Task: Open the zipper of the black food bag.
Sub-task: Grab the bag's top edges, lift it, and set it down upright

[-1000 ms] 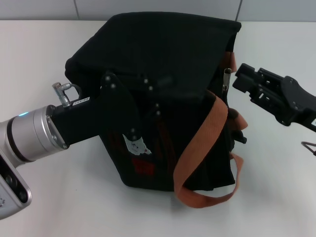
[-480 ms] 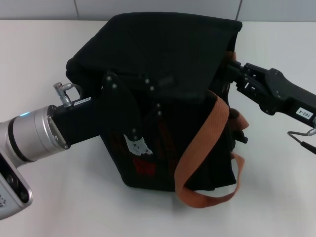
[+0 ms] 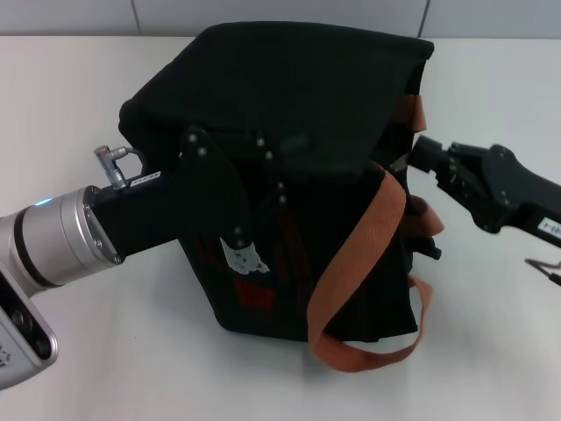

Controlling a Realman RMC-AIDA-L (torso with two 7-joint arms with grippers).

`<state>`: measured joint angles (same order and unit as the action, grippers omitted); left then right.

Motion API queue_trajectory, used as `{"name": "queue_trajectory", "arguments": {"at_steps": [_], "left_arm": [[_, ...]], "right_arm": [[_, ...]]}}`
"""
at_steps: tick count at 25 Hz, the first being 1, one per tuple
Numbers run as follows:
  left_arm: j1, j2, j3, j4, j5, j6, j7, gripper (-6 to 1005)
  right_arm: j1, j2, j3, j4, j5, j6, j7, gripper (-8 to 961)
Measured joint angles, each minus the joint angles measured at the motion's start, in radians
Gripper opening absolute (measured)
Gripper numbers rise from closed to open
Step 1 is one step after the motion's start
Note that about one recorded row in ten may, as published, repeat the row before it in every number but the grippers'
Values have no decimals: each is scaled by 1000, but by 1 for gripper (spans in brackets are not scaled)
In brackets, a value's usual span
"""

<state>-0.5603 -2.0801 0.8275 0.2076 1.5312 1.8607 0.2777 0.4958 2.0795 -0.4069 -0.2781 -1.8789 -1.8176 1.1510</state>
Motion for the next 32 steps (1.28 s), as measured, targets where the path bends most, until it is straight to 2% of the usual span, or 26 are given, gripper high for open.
{"name": "queue_trajectory", "arguments": {"at_steps": [9,20,23,26,31,32], "left_arm": [[-7,0,-4,-13,-24,-12,-3,95],[-16,0,-4,-25,-38,-17,-8,96],[-16,0,-2,-25,-39,-17,-7,95],[-16,0,0,-25,-39,-17,-6,94],[-16,0,1,-25,-39,-18,-7,95],[-16,0,0,-25,-39,-18,-8,95]], "right_arm": [[-64,-1,-27,-43,-3,-21,-12,1],[-78,-1,-58,-66,-52,4,-10,-4],[-92,-2,-44,-75,-44,-31,-6,-2],[-107,-3,-14,-134,-30,-91,-20,3],[-112,6,-11,-229,-18,-111,-110,22],[-107,6,-11,-230,-18,-110,-133,61]]}}
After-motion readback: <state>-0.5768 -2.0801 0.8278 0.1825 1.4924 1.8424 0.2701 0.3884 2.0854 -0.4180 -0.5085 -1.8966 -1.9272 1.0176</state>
